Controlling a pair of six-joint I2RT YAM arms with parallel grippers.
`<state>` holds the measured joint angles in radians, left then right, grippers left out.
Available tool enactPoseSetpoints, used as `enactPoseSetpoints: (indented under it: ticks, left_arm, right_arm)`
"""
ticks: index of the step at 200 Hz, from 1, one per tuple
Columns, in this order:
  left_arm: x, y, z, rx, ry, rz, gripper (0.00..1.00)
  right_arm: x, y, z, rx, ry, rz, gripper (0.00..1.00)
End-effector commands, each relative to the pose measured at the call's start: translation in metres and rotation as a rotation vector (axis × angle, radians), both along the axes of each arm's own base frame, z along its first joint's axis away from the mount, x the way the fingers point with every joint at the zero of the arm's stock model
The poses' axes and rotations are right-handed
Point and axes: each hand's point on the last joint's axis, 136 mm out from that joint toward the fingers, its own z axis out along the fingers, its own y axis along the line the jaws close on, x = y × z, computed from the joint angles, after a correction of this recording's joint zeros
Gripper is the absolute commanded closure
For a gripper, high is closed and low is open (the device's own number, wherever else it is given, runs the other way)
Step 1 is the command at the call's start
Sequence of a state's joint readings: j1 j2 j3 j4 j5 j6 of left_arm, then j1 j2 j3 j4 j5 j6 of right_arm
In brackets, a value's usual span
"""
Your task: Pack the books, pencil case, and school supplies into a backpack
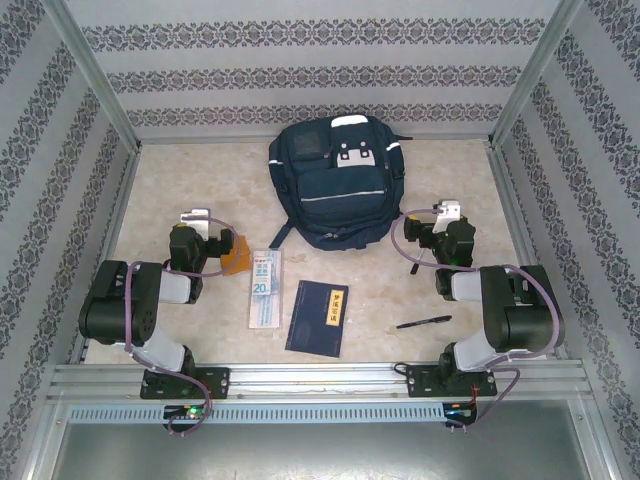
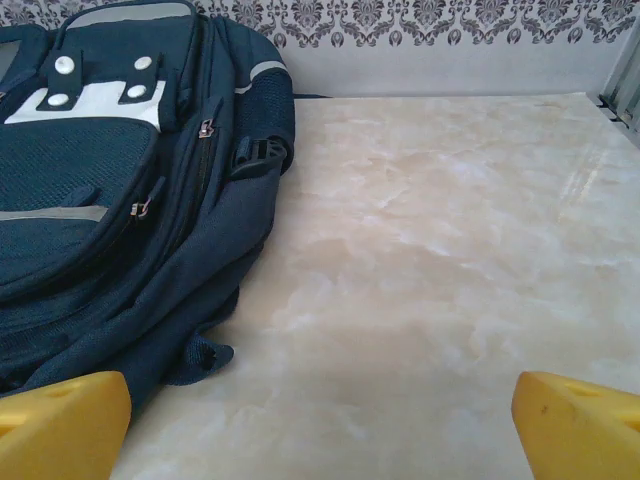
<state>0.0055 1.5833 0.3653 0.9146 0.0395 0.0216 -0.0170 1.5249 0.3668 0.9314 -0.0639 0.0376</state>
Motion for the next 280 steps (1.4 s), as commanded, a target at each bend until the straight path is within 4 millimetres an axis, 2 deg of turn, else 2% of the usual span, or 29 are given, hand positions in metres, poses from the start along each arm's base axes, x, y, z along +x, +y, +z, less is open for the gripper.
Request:
enactPoseSetpoints:
  ticks: [1,164,186,212,234,248,270,280]
  left_arm:
    - [0.009,-0.003,0.013,0.003,-0.054,0.0,0.01]
    - [0.009,0.006,0.013,0.001,-0.052,0.057,0.01]
    - [0.008,0.008,0.016,0.006,-0.065,0.071,0.01]
    - [-0.002,0.01,0.042,0.025,-0.052,0.109,0.01]
    - [-0.01,0.011,0.08,-0.001,-0.034,0.146,0.01]
    - [-0.014,0.002,0.104,-0.043,-0.047,0.11,0.01]
    - [-0.021,-0.011,0.142,-0.181,-0.077,0.07,0.01]
    - [-0.026,-0.015,0.151,-0.295,-0.081,0.086,0.01]
  right_arm:
    - [0.004,0.0,0.006,-0.005,-0.024,-0.011,0.02]
    - [0.004,0.0,0.006,0.0,-0.023,-0.011,0.02]
    - [0.003,-0.007,0.009,0.001,-0.034,-0.05,0.02]
    - [0.0,-0.009,0.032,0.009,-0.008,-0.058,0.02]
    - [-0.008,-0.023,0.054,0.069,0.023,-0.165,0.02]
    - [-0.015,-0.029,0.068,0.163,0.025,-0.224,0.02]
    - [-0.025,-0.022,0.07,0.287,0.109,-0.233,0.02]
    - [-0.029,-0.015,0.07,0.326,0.134,-0.218,0.02]
